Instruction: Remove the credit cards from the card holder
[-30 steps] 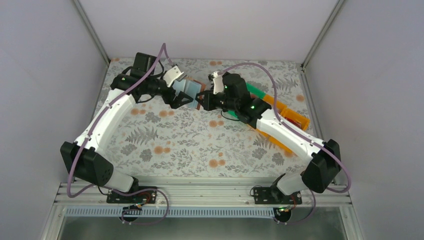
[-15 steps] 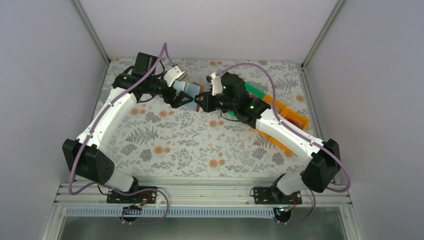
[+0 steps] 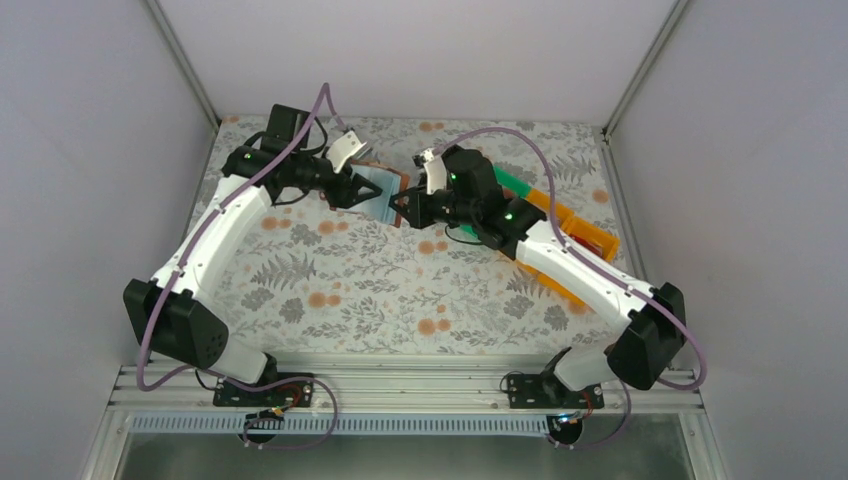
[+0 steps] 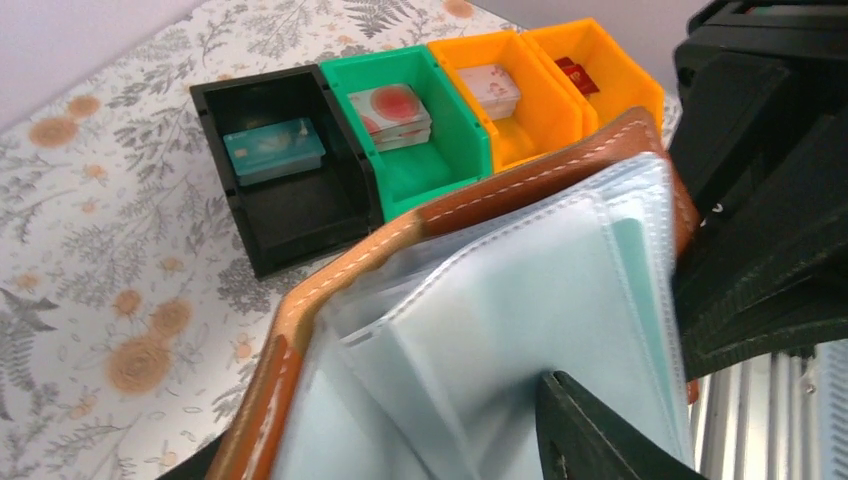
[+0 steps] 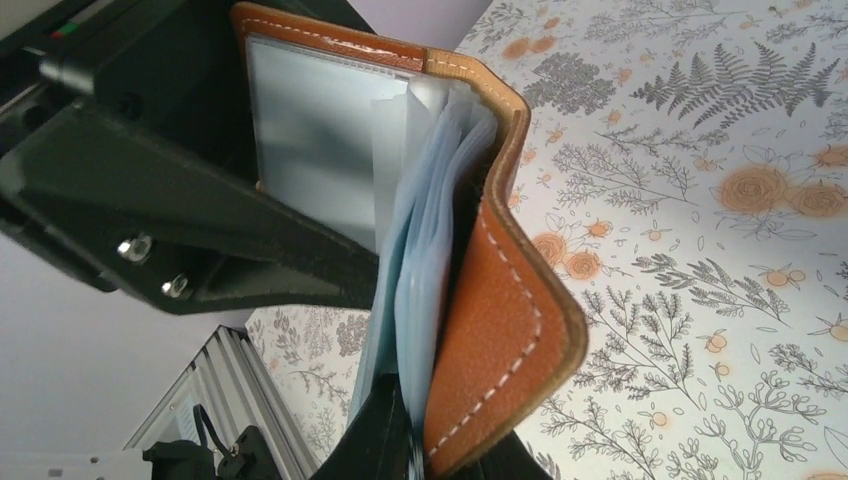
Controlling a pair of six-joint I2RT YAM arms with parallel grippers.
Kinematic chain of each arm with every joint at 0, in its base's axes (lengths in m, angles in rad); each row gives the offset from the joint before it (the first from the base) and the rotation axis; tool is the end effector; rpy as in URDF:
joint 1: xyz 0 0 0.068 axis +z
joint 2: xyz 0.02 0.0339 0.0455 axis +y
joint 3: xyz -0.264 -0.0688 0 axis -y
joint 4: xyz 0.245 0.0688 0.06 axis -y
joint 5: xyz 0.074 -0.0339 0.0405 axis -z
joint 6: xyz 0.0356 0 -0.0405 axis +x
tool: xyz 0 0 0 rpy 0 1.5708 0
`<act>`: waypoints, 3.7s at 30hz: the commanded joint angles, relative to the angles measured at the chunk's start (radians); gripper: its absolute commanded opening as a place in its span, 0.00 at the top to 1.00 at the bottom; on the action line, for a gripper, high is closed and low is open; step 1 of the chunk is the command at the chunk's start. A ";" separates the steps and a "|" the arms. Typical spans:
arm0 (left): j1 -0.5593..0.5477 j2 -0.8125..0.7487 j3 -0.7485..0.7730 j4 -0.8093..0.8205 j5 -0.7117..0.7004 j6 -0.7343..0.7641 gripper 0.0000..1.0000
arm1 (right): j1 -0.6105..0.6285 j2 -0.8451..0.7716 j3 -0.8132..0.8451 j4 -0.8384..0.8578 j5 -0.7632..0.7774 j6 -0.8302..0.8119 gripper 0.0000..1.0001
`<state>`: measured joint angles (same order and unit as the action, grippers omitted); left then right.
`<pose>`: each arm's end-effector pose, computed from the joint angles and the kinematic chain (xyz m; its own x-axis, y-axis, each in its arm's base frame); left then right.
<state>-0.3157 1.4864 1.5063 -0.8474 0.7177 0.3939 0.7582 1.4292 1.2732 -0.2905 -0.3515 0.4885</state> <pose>0.2872 -0.1184 0.3672 -0.3941 0.4329 -0.8107 0.8752 0.4459 -0.1874 0.2319 0.2365 0.3497 -0.6856 -0.0425 -0.7267 -0.6220 0.5527 0.5546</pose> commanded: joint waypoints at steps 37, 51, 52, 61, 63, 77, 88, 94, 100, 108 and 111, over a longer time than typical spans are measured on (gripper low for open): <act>0.019 -0.050 -0.048 -0.010 0.103 0.016 0.98 | -0.092 -0.127 -0.140 0.121 -0.084 -0.105 0.24; 0.018 -0.056 -0.051 -0.018 0.117 0.025 0.98 | -0.124 -0.111 -0.181 0.100 -0.067 -0.129 0.01; 0.019 -0.056 -0.048 -0.020 0.118 0.026 0.98 | -0.125 -0.097 -0.179 0.111 -0.100 -0.133 0.01; 0.027 -0.052 -0.043 -0.044 0.206 0.050 0.98 | -0.123 -0.030 -0.180 0.280 -0.328 -0.145 0.82; 0.035 -0.050 -0.040 -0.050 0.217 0.052 0.98 | -0.123 -0.047 -0.195 0.291 -0.327 -0.140 0.95; 0.120 -0.094 0.010 -0.048 0.035 0.049 0.25 | -0.028 0.180 0.160 -0.416 0.527 0.079 0.96; 0.032 -0.039 -0.161 0.062 0.112 -0.074 0.36 | 0.041 0.326 0.300 -0.282 0.251 0.073 0.96; 0.027 -0.029 -0.188 0.130 -0.155 -0.135 0.15 | 0.043 0.310 0.290 -0.175 0.134 0.101 0.96; 0.019 -0.007 -0.182 0.142 -0.237 -0.135 0.06 | 0.048 0.294 0.285 -0.109 0.041 0.117 0.96; 0.017 -0.017 -0.214 0.180 -0.423 -0.098 0.05 | 0.049 0.242 0.255 -0.082 0.050 0.129 0.96; 0.018 -0.011 -0.219 0.193 -0.473 -0.085 0.05 | 0.047 0.201 0.249 -0.082 0.042 0.127 0.96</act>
<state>-0.3111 1.4593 1.3148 -0.6960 0.4435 0.2802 0.7898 1.7508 1.5105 -0.4591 -0.2409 0.6064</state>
